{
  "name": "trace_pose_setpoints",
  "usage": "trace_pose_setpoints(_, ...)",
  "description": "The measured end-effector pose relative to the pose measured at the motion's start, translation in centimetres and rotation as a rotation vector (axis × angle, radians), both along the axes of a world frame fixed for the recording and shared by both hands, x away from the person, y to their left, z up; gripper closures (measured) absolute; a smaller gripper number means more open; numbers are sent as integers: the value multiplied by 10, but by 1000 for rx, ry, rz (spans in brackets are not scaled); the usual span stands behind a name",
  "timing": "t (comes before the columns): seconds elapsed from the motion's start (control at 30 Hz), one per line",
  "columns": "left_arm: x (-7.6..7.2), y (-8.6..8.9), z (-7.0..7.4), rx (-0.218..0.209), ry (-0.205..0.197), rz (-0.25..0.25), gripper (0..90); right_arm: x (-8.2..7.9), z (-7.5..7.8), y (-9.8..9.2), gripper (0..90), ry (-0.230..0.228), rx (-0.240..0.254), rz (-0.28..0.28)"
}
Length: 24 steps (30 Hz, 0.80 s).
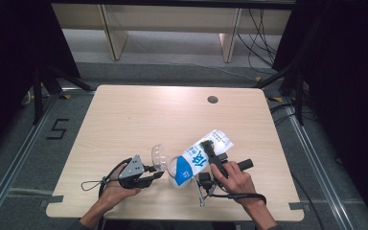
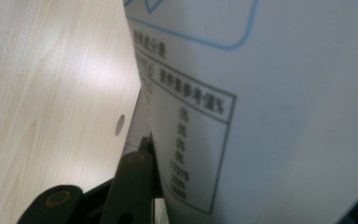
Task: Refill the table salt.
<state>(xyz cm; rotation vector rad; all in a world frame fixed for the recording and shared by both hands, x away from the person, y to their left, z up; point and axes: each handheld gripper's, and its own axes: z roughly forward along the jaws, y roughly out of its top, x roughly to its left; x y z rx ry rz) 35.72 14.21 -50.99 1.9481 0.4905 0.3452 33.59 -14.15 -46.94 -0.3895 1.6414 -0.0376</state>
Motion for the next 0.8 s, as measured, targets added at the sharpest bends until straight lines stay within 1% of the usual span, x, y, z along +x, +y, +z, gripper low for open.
trace_pose_setpoints(0.03,0,0,0,0,0,0,730,2,-2,-1,670,-33,16,46)
trace_pose_setpoints(0.07,0,0,0,0,0,0,730,1,-1,-1,670,-22,21,26)
trace_pose_setpoints(0.1,0,0,0,-1,0,0,730,2,-1,-1,671,-28,14,41)
trace_pose_setpoints(0.3,0,0,0,0,0,0,730,1,-2,-1,673,-31,17,38)
trace_pose_setpoints(0.33,0,0,0,1,-1,0,730,2,-2,-1,673,-29,7,41)
trace_pose_setpoints(0.5,0,0,0,0,0,0,730,1,-1,-1,674,-29,9,40)
trace_pose_setpoints(0.57,0,1,0,12,-5,-1,730,1,-1,-1,675,-28,7,42)
trace_pose_setpoints(0.6,0,0,0,0,0,1,730,1,-1,-1,676,-29,8,41)
trace_pose_setpoints(0.63,0,1,0,15,-6,-1,730,1,-1,-1,676,-29,7,41)
trace_pose_setpoints(0.77,0,1,0,12,-5,-1,730,2,-1,-1,676,-29,0,47)
trace_pose_setpoints(0.8,0,0,0,1,0,1,730,2,-1,-1,676,-30,-2,47)
